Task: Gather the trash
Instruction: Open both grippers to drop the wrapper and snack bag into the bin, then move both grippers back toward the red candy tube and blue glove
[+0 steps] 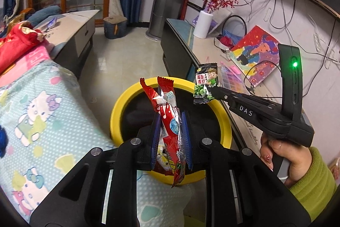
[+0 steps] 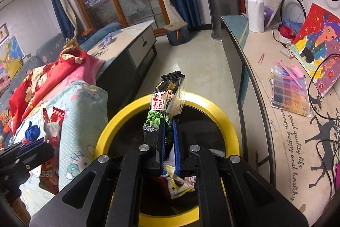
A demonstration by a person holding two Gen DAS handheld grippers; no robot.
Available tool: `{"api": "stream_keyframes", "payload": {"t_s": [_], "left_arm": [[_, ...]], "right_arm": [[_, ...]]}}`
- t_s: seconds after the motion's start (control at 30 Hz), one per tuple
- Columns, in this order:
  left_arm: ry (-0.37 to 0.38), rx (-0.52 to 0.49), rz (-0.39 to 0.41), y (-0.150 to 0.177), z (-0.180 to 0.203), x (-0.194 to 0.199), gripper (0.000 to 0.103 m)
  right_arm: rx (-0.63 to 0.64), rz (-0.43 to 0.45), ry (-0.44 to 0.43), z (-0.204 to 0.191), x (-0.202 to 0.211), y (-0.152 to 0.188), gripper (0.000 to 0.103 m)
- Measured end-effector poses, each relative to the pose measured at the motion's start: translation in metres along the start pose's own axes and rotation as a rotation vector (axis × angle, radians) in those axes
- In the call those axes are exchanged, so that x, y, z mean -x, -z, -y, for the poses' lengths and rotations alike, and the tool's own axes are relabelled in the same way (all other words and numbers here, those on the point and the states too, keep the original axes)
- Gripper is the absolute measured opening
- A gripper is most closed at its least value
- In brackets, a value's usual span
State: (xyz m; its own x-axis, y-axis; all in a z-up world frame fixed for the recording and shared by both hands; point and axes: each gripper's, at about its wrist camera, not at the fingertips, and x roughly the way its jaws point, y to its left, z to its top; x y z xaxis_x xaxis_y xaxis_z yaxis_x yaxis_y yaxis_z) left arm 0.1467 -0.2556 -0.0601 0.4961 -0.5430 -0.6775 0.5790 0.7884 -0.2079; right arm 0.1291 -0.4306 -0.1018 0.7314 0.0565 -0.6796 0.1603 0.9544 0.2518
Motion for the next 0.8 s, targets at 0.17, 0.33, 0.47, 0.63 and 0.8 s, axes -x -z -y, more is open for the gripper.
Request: {"api": "stream_keyframes", "payload": {"t_s": [0.17, 0.33, 0.47, 0.63, 0.8], "left_arm": [[0.013, -0.01, -0.012, 0.002, 0.004, -0.016, 0.054], [0.017, 0.01, -0.014, 0.002, 0.0, -0.021, 0.082], [0.005, 0.026, -0.005, 0.003, -0.004, -0.018, 0.092], [-0.002, 0.071, 0.008, 0.005, -0.012, -0.01, 0.092], [-0.027, 0.104, 0.033, 0.005, -0.022, 0.001, 0.092]], "right_arm": [[-0.026, -0.012, 0.019, 0.009, -0.002, 0.001, 0.022], [-0.032, 0.009, 0.043, 0.013, 0.002, 0.0, 0.04], [-0.018, 0.035, 0.064, 0.01, 0.006, 0.0, 0.052], [0.01, 0.06, 0.079, 0.003, 0.01, -0.002, 0.06], [0.029, 0.081, 0.073, -0.006, 0.017, -0.005, 0.062]]}}
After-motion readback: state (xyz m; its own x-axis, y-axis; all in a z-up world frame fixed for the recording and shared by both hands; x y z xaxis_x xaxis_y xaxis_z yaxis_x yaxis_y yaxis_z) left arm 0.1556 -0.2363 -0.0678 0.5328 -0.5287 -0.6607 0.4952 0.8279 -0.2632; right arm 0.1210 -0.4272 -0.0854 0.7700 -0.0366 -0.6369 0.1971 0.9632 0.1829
